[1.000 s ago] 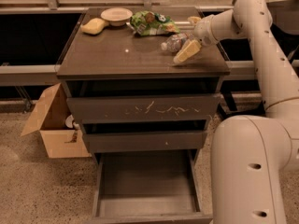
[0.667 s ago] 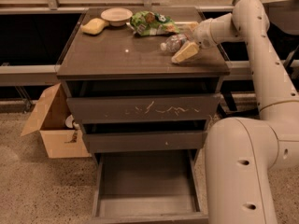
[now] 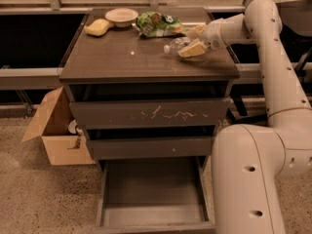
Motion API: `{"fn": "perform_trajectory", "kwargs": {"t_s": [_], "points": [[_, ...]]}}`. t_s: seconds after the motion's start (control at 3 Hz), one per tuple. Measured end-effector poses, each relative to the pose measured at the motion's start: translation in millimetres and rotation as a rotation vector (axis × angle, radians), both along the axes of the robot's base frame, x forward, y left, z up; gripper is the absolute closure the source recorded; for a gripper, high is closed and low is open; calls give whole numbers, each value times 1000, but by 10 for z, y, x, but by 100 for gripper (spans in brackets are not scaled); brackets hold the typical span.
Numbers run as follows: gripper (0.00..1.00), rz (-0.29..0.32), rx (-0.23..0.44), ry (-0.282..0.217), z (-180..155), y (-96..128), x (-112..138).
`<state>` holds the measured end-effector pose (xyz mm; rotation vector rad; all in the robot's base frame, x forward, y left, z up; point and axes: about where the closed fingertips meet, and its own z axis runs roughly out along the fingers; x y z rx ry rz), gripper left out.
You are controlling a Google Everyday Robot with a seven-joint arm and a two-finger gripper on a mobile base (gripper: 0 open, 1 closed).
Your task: Place water bottle into bottom drawer
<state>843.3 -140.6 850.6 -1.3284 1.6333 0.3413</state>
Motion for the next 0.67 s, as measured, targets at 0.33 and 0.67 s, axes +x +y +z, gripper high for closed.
{"fn": "perform_trajectory", "kwargs": {"t_s": [0.33, 0.67], "points": [[95, 21, 9, -16, 189, 46, -74], [100, 54, 13, -63, 541, 131, -182]]}}
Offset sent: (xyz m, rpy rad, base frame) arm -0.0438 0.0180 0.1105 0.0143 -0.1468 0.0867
